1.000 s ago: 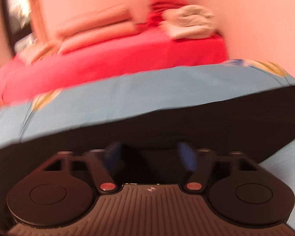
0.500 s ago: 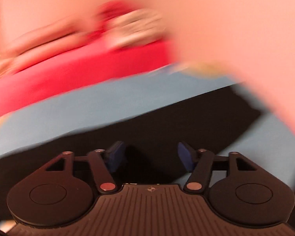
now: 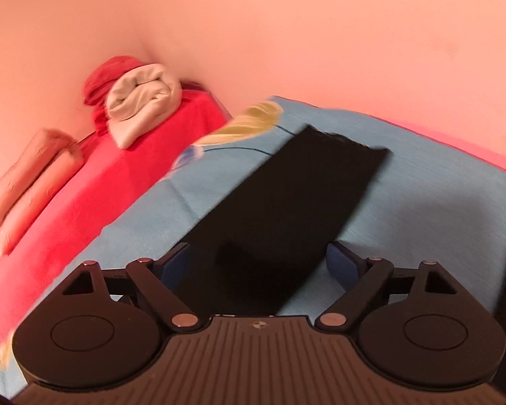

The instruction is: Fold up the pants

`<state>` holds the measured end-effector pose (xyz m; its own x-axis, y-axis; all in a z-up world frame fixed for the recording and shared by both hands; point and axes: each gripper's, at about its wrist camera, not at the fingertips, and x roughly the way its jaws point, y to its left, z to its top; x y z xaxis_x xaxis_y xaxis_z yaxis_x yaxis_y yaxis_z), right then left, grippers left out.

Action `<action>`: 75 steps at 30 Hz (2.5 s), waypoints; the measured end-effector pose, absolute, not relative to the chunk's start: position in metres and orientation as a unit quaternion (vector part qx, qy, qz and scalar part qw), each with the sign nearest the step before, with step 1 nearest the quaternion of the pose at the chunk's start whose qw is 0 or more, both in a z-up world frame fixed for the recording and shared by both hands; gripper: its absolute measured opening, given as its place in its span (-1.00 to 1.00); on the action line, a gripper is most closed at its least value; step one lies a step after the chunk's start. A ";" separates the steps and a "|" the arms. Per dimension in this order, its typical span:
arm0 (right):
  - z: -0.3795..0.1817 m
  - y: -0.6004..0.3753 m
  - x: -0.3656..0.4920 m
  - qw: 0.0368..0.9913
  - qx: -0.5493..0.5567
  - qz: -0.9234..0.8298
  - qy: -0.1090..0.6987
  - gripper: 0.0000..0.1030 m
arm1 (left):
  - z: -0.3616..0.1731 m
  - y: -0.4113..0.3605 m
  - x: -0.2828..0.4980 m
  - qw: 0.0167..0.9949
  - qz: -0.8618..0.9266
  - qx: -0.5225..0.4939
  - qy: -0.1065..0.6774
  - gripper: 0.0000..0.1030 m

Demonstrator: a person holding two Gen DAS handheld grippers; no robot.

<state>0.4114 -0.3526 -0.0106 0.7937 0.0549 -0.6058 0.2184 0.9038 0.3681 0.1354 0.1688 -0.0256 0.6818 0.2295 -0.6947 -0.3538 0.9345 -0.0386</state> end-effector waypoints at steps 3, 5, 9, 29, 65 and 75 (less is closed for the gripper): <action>-0.008 -0.342 0.414 0.937 0.144 -0.060 0.312 -0.75 | -0.025 0.168 0.136 0.913 0.161 -0.084 0.365 1.00; -0.002 -0.343 0.422 0.936 0.137 -0.042 0.320 -0.76 | -0.025 0.168 0.136 0.913 0.161 -0.084 0.365 1.00; -0.008 -0.370 0.442 0.933 0.154 -0.100 0.311 -0.76 | -0.026 0.167 0.136 0.913 0.162 -0.081 0.365 1.00; 0.008 -0.402 0.426 0.920 0.148 -0.192 0.308 0.37 | -0.026 0.167 0.136 0.913 0.163 -0.080 0.364 1.00; -0.001 -0.506 0.233 0.848 0.305 -0.047 0.431 0.18 | -0.008 0.143 -0.032 0.830 0.026 -0.393 0.396 1.00; -0.009 -0.525 0.240 0.844 0.345 -0.047 0.407 -0.34 | -0.011 0.144 -0.036 0.851 0.054 -0.414 0.319 1.00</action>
